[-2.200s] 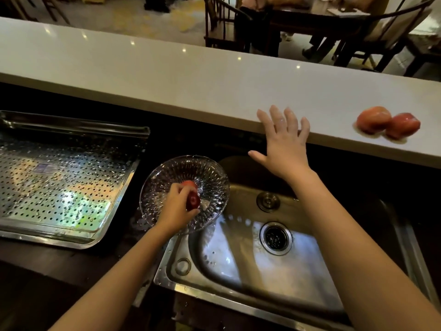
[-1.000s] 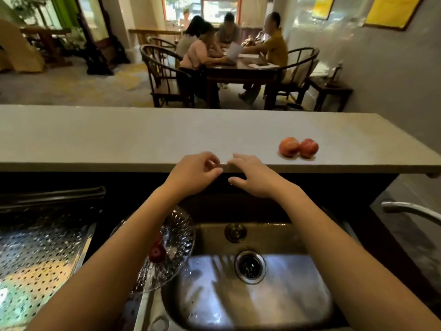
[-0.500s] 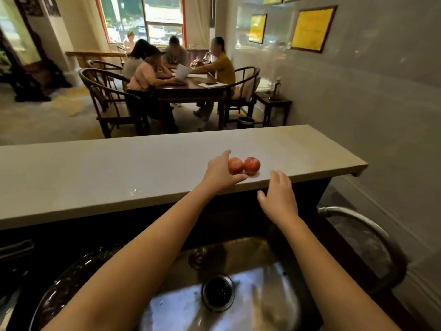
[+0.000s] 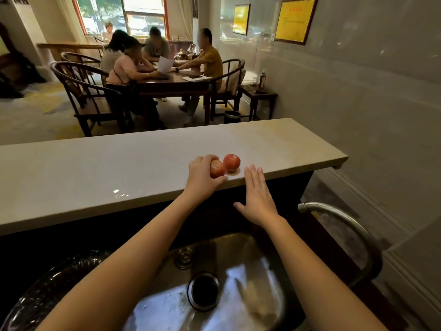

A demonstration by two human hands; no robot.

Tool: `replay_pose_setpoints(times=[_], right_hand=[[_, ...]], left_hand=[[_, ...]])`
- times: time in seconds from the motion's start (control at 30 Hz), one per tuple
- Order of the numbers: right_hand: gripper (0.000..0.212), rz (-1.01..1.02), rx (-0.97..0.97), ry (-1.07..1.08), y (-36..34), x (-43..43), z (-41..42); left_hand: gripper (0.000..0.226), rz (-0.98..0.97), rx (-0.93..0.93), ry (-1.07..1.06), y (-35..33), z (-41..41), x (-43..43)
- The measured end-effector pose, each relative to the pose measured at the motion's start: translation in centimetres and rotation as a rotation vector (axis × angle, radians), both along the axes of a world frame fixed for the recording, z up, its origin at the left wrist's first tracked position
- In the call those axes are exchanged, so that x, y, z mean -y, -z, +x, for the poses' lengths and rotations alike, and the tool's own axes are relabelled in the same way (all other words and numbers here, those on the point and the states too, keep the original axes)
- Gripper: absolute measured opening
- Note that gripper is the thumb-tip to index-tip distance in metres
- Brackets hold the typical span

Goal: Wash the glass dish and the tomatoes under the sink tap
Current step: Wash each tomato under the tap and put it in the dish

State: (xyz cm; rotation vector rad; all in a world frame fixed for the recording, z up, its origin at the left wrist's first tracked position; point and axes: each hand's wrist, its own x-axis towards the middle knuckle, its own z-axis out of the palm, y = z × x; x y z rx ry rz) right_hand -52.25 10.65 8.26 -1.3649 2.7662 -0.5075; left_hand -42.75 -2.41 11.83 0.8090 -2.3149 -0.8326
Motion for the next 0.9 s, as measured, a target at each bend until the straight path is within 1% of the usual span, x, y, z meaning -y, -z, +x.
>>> replay_pose_setpoints(times=[0.1,0.17,0.23,0.33,0.43,0.53,0.6,0.67,0.8,0.9], right_hand=[[0.089,-0.014,0.021,-0.041,-0.6,-0.9,-0.1],[0.081,-0.047,0.071,-0.06,-0.6,-2.2,0.4],[0.068,-0.093,0.131,-0.041,-0.1,-4.2,1.2],[0.041,-0.14,0.155,0.091,1.4,-8.4,2.4],[0.028,-0.133,0.152,0.249,3.1,-12.6,3.3],[0.029,-0.02,0.138,0.404,5.5,-15.7,3.2],[0.03,0.062,0.215,0.474,7.4,-17.0,2.7],[0.031,0.07,0.338,0.507,9.1,-17.8,2.6],[0.031,-0.167,0.52,0.519,11.1,-18.2,2.9],[0.036,-0.355,0.616,0.56,11.8,-17.8,3.0]], left_hand=[[0.05,0.025,-0.033,0.064,0.0,1.4,-2.1],[0.047,0.065,-0.068,0.124,0.2,1.9,-3.6],[0.045,0.112,-0.099,0.208,0.7,2.1,-5.2],[0.044,0.194,-0.083,0.303,2.3,1.5,-7.3],[0.045,0.301,-0.045,0.332,4.7,0.0,-9.0],[0.043,0.444,-0.052,0.37,6.8,-1.8,-10.4],[0.043,0.485,-0.058,0.386,7.8,-2.9,-11.3],[0.043,0.49,-0.057,0.401,8.8,-3.9,-12.1],[0.042,0.505,-0.052,0.416,10.1,-5.4,-13.2],[0.043,0.518,-0.04,0.436,10.6,-6.2,-14.0]])
